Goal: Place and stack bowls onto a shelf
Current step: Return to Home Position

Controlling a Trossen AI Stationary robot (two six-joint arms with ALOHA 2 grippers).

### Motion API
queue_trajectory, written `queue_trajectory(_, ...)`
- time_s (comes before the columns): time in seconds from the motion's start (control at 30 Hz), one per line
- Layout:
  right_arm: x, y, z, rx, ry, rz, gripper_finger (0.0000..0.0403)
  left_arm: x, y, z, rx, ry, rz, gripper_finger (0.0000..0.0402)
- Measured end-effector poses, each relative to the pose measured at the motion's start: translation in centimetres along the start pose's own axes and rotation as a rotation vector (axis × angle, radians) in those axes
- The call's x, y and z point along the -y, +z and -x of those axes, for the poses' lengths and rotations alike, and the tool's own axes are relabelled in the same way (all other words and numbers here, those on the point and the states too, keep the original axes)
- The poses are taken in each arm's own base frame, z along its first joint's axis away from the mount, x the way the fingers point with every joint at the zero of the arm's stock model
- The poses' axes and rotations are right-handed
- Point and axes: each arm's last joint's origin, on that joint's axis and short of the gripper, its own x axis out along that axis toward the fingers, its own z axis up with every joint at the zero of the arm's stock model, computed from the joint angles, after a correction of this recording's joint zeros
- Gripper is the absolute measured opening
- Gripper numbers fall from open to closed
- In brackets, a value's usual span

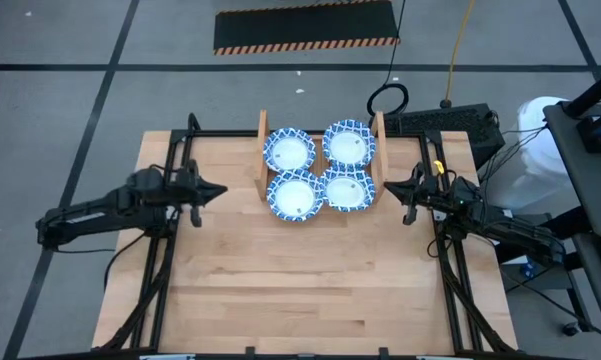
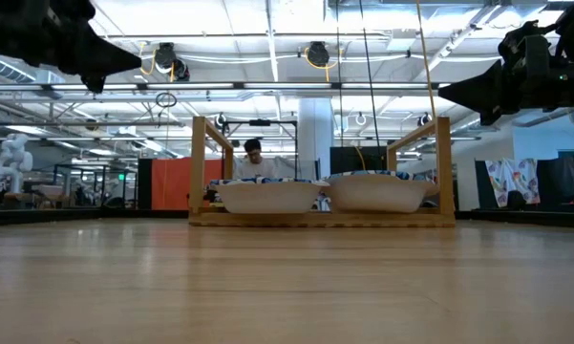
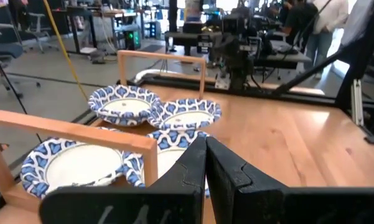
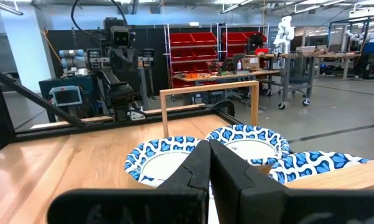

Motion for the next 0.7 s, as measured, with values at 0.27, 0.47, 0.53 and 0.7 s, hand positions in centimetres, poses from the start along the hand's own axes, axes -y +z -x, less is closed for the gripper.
queue_trajectory(0.27,0.0,0.0,0.0,0.000,0.000,-0.020,0.0000,-0.1,-1.7,-0.4,-0.062,0.000,-0.040,0.0015)
queue_trajectory(0.47,0.0,0.0,0.0,0.000,0.000,-0.038,0.0000,-0.1,-2.9,-0.7,-0.091,0.000,-0.043,0.0015)
queue_trajectory(0.53,0.0,0.0,0.0,0.000,0.000,-0.038,0.0000,-0.2,-3.2,-0.7,-0.092,0.000,-0.043,0.0015)
queue_trajectory(0.7,0.0,0.0,0.0,0.000,0.000,-0.038,0.0000,-0.1,-3.9,-0.4,-0.075,0.000,-0.043,0.0015)
